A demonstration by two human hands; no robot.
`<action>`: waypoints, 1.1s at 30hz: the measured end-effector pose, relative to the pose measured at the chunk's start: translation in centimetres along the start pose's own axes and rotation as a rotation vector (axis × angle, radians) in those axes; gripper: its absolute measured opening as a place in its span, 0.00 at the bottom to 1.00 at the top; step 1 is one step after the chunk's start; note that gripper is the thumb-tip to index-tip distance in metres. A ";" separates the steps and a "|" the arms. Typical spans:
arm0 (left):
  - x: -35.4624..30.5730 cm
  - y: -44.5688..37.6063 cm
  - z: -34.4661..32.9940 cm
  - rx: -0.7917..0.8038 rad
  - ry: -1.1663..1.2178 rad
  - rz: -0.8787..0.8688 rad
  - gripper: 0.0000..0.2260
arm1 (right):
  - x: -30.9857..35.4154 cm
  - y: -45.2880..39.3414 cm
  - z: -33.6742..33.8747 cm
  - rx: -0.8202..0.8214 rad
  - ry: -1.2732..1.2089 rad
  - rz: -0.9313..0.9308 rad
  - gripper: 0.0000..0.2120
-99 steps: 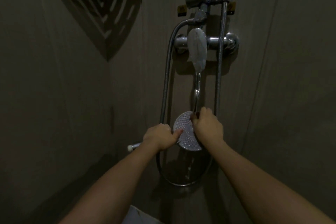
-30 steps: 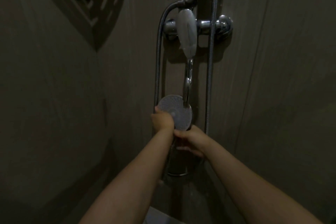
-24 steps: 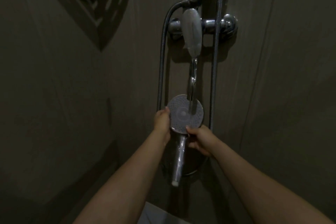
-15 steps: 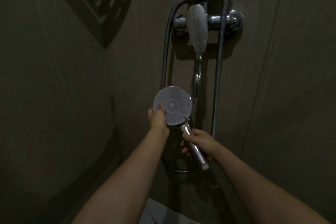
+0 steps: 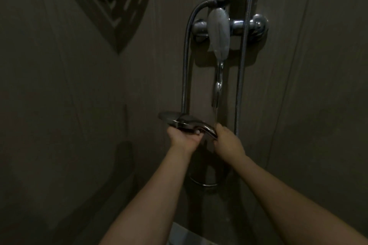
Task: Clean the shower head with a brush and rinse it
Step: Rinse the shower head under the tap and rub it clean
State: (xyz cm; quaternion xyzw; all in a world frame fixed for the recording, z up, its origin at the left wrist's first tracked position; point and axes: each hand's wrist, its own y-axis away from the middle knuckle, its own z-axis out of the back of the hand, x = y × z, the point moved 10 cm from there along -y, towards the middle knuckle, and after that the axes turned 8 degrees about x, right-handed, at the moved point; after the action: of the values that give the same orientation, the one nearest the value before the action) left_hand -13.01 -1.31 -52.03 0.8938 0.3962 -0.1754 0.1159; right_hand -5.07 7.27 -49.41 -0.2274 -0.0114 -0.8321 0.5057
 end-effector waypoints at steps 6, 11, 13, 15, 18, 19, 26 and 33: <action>-2.4 0.7 -1.8 0.156 -0.195 0.089 0.31 | -5.3 1.4 0.2 -0.115 -0.120 -0.190 0.05; -3.6 0.7 0.8 -0.133 -0.657 -0.063 0.08 | -4.9 1.6 1.8 -0.179 0.034 -0.140 0.11; -4.9 1.2 1.7 -0.265 -0.776 -0.175 0.10 | -4.2 1.8 2.9 -0.239 0.092 -0.082 0.10; -5.8 1.8 1.6 -0.365 -0.989 -0.257 0.14 | -4.1 2.0 3.4 -0.250 0.093 -0.063 0.07; -5.9 1.9 -1.0 -0.344 -1.381 -0.339 0.16 | -5.0 2.0 2.7 -0.140 0.016 -0.100 0.11; -5.7 1.7 -2.1 -0.300 -1.524 -0.354 0.17 | -5.2 2.1 2.4 -0.109 -0.024 -0.108 0.12; 4.1 1.7 -7.1 0.369 -2.700 -0.371 0.24 | -3.7 2.1 2.9 -0.140 0.027 -0.099 0.08; -0.9 -1.5 -2.7 0.107 -2.347 0.089 0.26 | -5.6 3.0 2.7 -0.060 0.008 -0.148 0.10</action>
State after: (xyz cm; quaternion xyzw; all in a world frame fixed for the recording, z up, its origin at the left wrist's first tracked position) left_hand -14.08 0.03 -49.36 0.2011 0.0070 -0.9035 0.3783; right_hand 0.61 11.12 -49.81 -0.2380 -0.0012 -0.8680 0.4358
